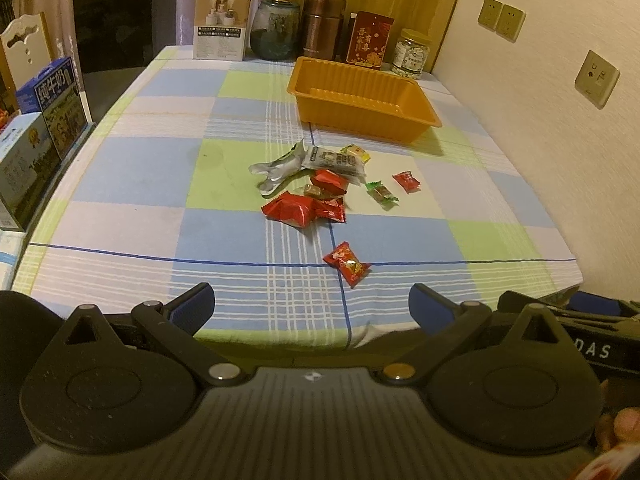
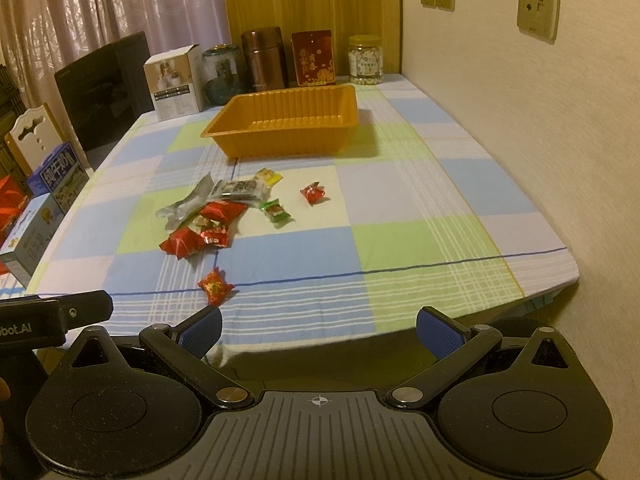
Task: Organize snacks
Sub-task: 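Grasp the red candy with the left tool while the right tool grasps the green candy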
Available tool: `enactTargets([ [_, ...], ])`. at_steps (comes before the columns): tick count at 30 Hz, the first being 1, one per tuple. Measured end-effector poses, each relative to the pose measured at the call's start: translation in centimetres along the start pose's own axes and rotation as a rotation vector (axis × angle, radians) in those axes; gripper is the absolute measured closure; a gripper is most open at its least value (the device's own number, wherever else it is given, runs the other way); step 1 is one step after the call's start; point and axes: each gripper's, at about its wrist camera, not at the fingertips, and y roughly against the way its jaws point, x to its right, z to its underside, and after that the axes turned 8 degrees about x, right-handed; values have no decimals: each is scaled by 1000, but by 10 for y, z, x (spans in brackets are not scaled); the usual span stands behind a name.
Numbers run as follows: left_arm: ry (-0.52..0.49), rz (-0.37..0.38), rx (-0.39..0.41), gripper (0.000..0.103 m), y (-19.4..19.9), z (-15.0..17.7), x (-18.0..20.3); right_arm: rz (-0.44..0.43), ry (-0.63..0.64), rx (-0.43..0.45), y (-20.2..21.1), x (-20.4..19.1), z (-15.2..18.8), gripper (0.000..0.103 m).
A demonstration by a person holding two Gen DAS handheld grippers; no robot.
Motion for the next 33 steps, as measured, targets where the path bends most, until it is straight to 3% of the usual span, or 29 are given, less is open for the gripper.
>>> enactTargets([
  [11, 25, 53, -52, 1, -41, -3, -9, 9, -21, 31, -28, 12, -1, 1],
  [21, 116, 97, -137, 12, -102, -5, -10, 19, -31, 19, -72, 19, -11, 1],
  [23, 146, 106, -155, 14, -114, -3, -10, 17, -34, 21, -80, 20, -15, 5],
  [25, 161, 105, -161, 18, -125, -1, -8, 14, -35, 18, -90, 22, -18, 13],
  [33, 192, 113, -144, 42, -148, 8, -2, 21, -65, 8, -116, 30, -21, 16],
])
